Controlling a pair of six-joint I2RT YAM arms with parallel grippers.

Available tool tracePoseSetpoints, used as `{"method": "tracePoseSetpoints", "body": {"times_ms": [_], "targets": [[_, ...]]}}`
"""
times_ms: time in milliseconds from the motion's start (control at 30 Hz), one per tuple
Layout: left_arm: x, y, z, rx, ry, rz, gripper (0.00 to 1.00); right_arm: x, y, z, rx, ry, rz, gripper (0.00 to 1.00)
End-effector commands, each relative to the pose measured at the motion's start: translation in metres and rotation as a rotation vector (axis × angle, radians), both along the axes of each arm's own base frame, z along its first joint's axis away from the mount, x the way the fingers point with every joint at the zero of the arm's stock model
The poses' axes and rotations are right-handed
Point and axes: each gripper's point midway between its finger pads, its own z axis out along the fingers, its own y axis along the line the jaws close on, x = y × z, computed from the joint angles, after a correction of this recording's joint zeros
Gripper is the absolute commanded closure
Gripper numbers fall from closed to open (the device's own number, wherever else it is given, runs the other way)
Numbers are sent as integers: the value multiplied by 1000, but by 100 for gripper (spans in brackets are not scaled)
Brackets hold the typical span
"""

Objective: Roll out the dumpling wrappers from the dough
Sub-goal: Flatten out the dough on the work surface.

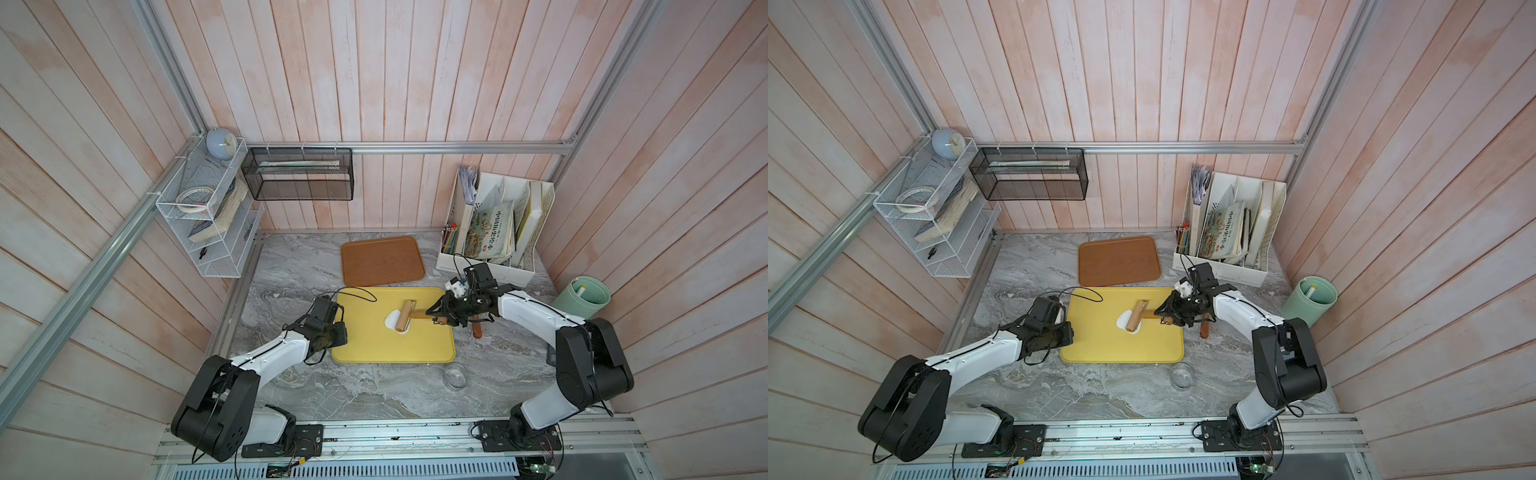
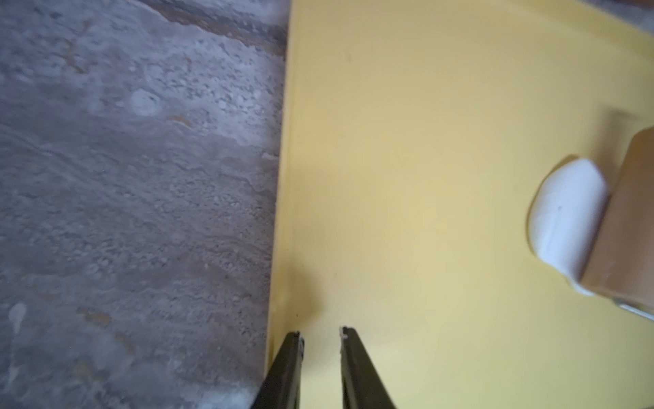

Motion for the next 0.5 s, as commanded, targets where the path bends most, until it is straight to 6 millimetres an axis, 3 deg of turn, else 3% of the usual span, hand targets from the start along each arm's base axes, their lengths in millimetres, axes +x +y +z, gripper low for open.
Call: {"method": "tracePoseSetpoints", "body": {"times_ms": [0,67,267,467], "targets": [[20,22,22,81,-45,97,69,-7,-27,-42,-205,81,-56,100],[20,29,15,130,-14,102,68,-6,-23,-41,-201,77,-51,100],[13,12,-15,105,93,-5,67,-12,-25,-42,-212,77,-38,100],[3,9,-31,87,143,-24,70,-15,-27,-42,-218,74,-28,100]]}}
